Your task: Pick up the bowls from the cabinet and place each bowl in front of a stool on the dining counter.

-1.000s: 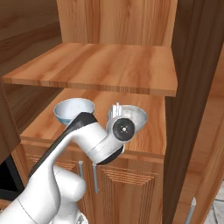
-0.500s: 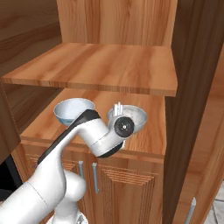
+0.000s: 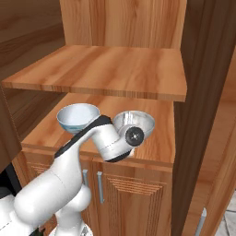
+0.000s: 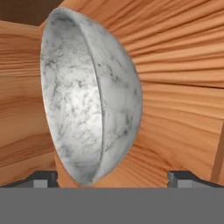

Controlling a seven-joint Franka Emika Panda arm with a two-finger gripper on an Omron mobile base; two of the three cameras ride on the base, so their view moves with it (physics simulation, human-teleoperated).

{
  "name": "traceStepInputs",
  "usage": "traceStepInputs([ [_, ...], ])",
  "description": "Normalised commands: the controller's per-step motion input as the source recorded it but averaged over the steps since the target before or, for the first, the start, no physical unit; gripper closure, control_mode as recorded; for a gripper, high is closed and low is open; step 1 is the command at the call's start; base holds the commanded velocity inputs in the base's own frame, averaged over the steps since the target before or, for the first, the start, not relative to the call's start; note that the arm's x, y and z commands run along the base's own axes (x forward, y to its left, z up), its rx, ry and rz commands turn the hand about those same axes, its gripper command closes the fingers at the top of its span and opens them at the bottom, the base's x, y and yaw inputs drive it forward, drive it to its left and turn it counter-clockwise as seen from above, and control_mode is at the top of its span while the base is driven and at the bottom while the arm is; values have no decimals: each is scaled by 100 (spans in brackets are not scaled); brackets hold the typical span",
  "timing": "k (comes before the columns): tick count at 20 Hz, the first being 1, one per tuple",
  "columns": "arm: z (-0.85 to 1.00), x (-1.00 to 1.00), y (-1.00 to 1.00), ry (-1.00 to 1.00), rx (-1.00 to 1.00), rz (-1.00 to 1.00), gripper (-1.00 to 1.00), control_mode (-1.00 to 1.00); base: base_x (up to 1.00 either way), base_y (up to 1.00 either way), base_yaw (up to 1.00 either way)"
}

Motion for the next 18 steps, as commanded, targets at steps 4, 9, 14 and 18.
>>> traceStepInputs([
  [4, -3, 54, -10, 0, 3, 0, -100, -100, 0, 0, 0],
  [9, -9, 21, -7, 0, 0, 0, -100, -100, 0, 0, 0],
  [14, -23, 0, 0, 0, 0, 0, -100, -100, 0, 0, 0],
  [18, -21, 0, 0, 0, 0, 0, -100, -100, 0, 0, 0],
])
